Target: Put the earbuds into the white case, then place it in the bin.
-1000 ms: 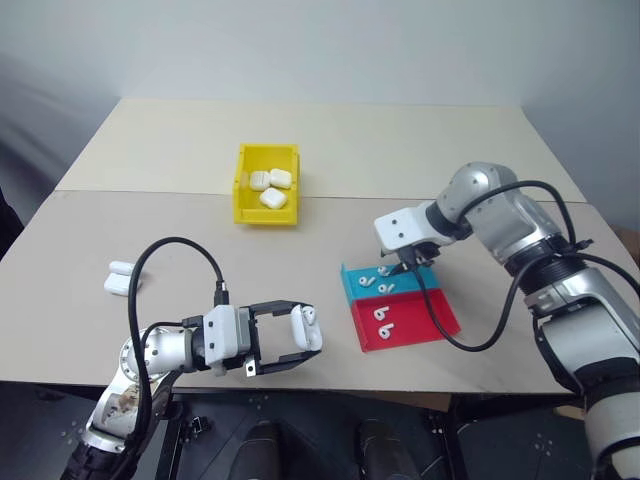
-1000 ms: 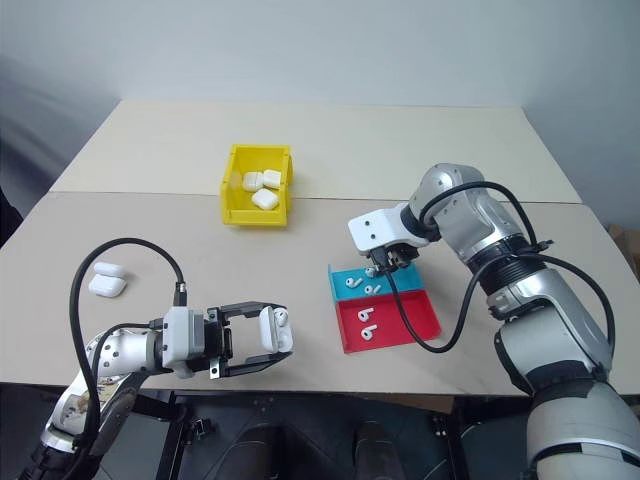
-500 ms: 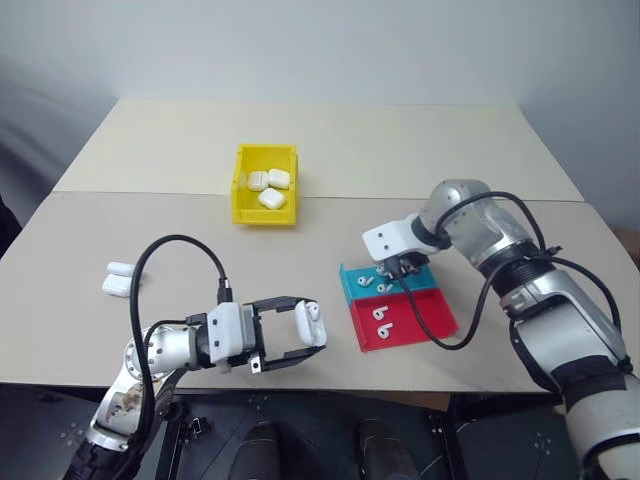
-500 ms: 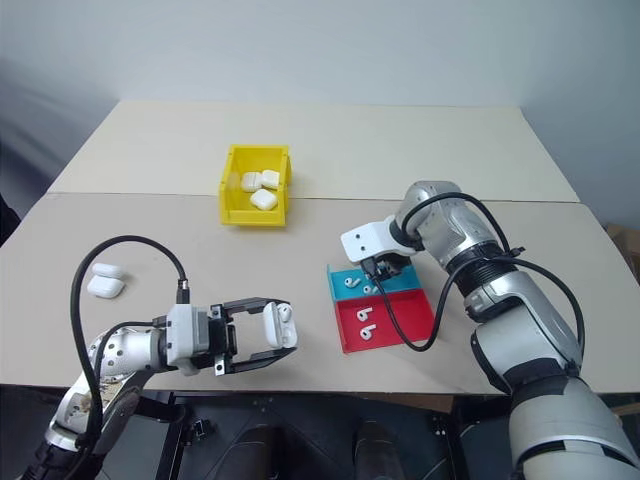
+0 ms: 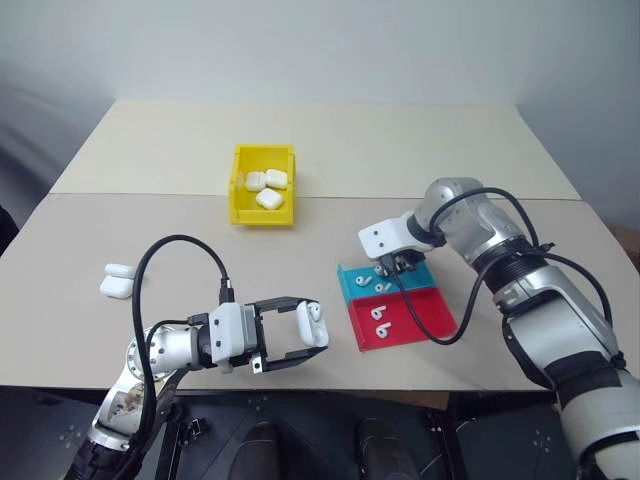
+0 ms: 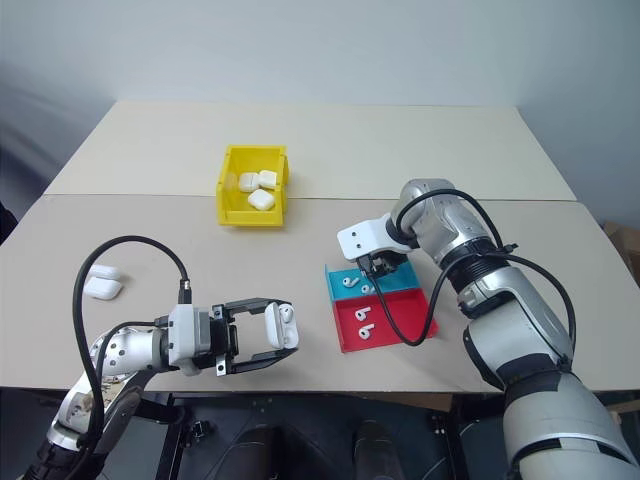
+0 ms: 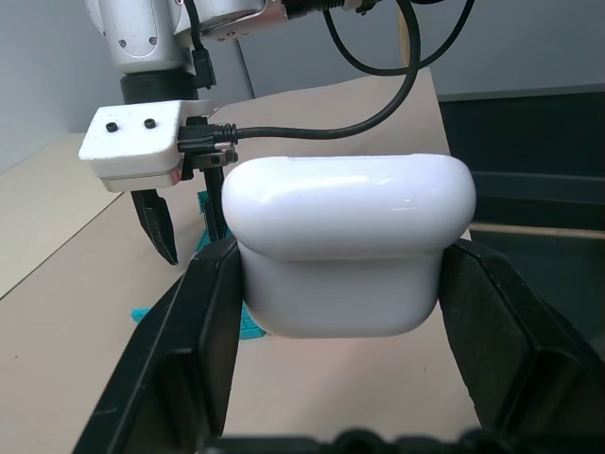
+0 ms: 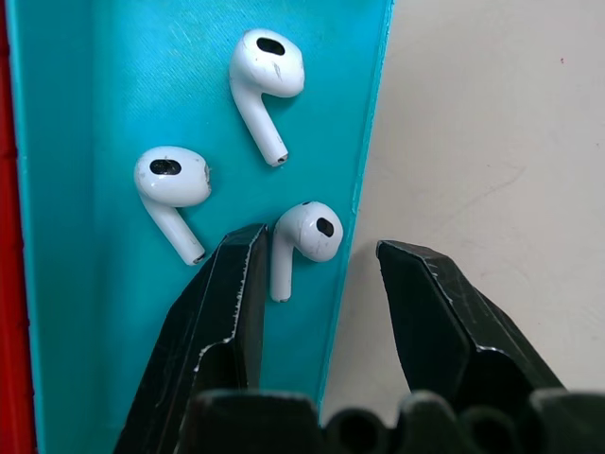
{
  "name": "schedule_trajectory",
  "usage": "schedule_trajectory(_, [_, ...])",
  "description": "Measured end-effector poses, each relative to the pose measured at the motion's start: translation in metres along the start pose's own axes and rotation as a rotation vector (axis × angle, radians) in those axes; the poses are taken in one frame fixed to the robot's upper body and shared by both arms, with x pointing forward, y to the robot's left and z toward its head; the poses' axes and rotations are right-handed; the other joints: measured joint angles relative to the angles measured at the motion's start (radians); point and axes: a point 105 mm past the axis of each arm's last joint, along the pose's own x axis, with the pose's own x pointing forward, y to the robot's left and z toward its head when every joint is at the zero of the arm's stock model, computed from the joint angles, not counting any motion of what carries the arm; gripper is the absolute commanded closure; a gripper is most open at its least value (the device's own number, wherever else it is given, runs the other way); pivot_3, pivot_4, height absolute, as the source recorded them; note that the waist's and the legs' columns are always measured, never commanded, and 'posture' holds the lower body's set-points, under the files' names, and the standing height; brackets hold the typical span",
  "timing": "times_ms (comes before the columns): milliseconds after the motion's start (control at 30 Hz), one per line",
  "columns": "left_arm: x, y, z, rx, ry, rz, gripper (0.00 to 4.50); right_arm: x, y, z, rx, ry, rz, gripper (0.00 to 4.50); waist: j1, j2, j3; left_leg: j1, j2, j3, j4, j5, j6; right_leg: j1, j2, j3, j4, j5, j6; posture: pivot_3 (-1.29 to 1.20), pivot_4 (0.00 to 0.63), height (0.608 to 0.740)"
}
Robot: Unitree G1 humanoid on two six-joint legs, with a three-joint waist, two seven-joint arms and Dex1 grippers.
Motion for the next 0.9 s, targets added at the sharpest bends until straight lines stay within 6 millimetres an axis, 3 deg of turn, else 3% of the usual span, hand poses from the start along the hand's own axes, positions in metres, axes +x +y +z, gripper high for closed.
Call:
schedule_trajectory(133, [0.0002, -0.0001, 0.0, 0.0, 0.0, -0.001, 1.7, -0.0003, 0.0011, 0.0006, -0.002, -0.001, 0.011, 2.23, -0.001, 0.0, 0.0, 0.0, 0.0, 0.0, 0.0, 0.0, 0.0, 0.0, 0.0, 0.0, 0.0, 0.0, 0.0, 0.0, 0.15, 0.74])
schedule_trajectory(267, [0.0004, 0.0, 0.0002, 0.001, -0.001, -0.002, 1.7, -0.0006, 0.0017, 0.0012, -0.005, -0.003, 0.017, 3.08, -0.001, 0.0, 0.0, 0.0, 0.0, 0.0, 0.0, 0.0, 0.0, 0.0, 0.0, 0.0, 0.0, 0.0, 0.0, 0.0, 0.15, 0.74])
schedule_trajectory(900, [0.0021, 0.0018, 0.002, 0.009, -0.005, -0.005, 1.7, -0.0003, 0.001, 0.0077, -0.062, -0.014, -0.001, 3.08, -0.002, 0.0, 0.0, 0.0, 0.0, 0.0, 0.0, 0.0, 0.0, 0.0, 0.0, 0.0, 0.0, 0.0, 0.0, 0.0, 0.15, 0.74])
